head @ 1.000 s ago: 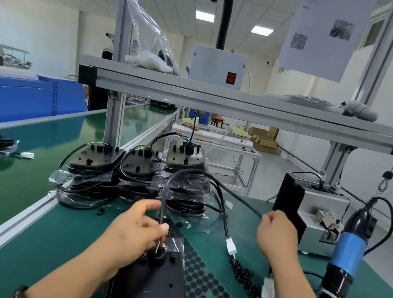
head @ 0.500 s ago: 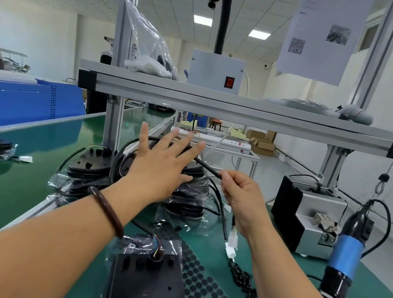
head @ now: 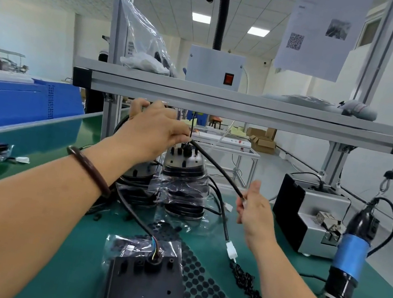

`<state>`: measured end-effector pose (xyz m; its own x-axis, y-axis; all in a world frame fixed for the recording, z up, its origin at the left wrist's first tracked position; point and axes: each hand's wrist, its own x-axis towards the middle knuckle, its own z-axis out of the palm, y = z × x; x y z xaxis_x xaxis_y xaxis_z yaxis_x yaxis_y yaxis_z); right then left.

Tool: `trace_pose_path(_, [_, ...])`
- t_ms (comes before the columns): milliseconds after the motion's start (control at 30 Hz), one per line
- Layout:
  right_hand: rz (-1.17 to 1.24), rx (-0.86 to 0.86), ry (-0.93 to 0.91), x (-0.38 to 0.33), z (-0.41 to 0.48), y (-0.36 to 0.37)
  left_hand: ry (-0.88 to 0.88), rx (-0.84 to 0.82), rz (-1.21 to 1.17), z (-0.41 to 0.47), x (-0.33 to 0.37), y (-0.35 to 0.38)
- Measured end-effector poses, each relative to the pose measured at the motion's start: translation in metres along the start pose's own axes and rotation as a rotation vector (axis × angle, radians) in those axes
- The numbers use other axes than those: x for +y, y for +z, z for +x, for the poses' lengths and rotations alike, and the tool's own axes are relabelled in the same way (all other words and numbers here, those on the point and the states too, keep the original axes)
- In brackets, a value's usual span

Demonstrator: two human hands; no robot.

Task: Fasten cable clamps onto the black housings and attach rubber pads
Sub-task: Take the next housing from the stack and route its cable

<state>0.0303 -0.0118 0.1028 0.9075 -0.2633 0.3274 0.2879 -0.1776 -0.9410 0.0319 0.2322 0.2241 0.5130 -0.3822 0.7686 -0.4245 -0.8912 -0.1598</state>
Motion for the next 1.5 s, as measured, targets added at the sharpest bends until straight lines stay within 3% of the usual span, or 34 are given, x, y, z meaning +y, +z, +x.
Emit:
trace_pose_path(333, [-0.185,0.181,-0.118,0.013,0.021,-0.027,0.102,-0.087,0.092,0.003,0.002,-0.011])
trace_pose_path(1067, [-0.253,0.196,-0.071,0.034,0.025,-0.049,0.182,-0.108,0.104,-0.015,0.0,0.002])
trace_pose_path(1267, [-0.122,0.183,0.173,0.031,0.02,-0.026,-0.1,-0.247,-0.074,-0.017,-0.001,-0.007])
trace_pose_path(1333, [-0.13,0.125,0.284,0.038,0.015,-0.02,-0.207,-0.148,-0.15,-0.032,-0.005,-0.022])
trace_pose_path(1433, [-0.189,0.036,0.369,0.047,0.008,-0.015,-0.48,0.167,-0.294,-0.085,-0.004,-0.037])
trace_pose_path(1500, [-0.25,-0.01,0.356,0.048,0.006,-0.014,-0.777,0.041,-0.466,-0.125,0.003,-0.043])
